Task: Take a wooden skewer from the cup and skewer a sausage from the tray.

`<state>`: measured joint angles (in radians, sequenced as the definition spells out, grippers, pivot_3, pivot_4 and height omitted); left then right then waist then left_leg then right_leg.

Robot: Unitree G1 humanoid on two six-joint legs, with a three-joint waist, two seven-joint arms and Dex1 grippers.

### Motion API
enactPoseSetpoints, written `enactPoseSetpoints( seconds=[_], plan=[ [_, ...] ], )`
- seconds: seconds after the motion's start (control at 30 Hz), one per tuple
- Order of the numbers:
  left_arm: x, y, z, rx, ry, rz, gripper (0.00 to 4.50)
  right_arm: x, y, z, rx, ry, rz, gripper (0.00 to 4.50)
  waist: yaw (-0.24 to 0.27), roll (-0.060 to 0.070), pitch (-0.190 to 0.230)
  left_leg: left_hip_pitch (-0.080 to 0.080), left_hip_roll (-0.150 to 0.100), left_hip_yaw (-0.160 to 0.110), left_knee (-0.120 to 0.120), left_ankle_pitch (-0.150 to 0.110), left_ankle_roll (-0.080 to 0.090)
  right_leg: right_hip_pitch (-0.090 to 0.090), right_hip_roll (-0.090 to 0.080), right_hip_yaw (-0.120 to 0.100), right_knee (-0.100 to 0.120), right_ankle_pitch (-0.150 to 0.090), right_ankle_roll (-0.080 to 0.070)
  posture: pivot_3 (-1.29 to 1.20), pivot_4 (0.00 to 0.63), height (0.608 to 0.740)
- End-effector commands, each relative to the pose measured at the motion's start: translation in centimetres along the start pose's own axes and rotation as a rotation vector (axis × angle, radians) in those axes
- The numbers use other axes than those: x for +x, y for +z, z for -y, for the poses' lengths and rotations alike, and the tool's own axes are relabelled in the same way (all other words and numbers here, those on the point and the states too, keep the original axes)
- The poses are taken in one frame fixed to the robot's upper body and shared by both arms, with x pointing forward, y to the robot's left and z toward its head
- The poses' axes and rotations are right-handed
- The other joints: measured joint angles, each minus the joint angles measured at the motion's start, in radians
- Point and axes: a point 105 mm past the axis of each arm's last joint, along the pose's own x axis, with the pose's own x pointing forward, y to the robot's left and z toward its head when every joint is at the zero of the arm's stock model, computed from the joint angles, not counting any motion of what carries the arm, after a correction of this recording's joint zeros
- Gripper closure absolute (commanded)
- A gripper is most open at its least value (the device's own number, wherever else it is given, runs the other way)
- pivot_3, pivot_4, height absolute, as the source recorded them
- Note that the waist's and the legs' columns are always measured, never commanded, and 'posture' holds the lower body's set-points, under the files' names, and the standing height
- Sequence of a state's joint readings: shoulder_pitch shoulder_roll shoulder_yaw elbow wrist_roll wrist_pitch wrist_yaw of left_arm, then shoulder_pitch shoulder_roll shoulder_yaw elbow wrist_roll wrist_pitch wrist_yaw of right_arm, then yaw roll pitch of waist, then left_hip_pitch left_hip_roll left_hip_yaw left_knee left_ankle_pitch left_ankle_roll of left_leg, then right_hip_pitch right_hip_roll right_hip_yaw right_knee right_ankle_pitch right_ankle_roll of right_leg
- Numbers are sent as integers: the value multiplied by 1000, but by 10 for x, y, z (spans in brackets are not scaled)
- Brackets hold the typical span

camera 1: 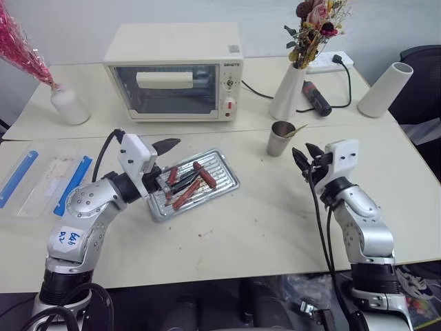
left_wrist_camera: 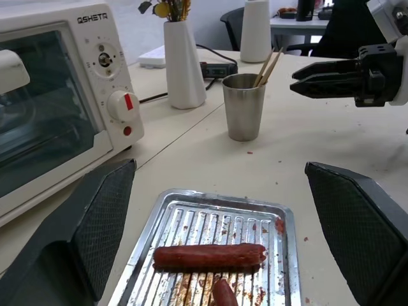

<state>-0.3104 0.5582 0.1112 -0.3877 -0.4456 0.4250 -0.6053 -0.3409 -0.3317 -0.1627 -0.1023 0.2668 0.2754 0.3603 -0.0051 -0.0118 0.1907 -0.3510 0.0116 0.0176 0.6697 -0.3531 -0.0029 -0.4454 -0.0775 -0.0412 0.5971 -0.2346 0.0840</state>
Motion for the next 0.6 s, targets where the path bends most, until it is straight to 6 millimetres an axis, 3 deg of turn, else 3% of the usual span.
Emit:
enactPoseSetpoints(
  seconds=[0.03, 0.4, 0.6],
  plan=[
    [2, 11, 1, 40, -11, 39, 0, 2, 25, -14, 18, 18, 85, 2053, 1, 0, 0, 0, 0, 0, 0, 0, 0, 0, 0, 0, 1, 0, 0, 0, 150, 740],
    [4, 13, -4, 54, -1, 46, 0, 7, 35, -36, 95, 71, 95, 2053, 1, 0, 0, -1, -1, -2, 11, -1, 2, 0, -1, 1, 6, 0, 0, 0, 150, 740],
    [5, 14, -5, 59, 1, 49, 0, 17, 37, -39, 83, 70, 107, 2053, 1, 0, 0, -1, -1, -2, 11, -1, 2, 0, 0, 1, 8, 0, 0, 0, 150, 740]
  ],
)
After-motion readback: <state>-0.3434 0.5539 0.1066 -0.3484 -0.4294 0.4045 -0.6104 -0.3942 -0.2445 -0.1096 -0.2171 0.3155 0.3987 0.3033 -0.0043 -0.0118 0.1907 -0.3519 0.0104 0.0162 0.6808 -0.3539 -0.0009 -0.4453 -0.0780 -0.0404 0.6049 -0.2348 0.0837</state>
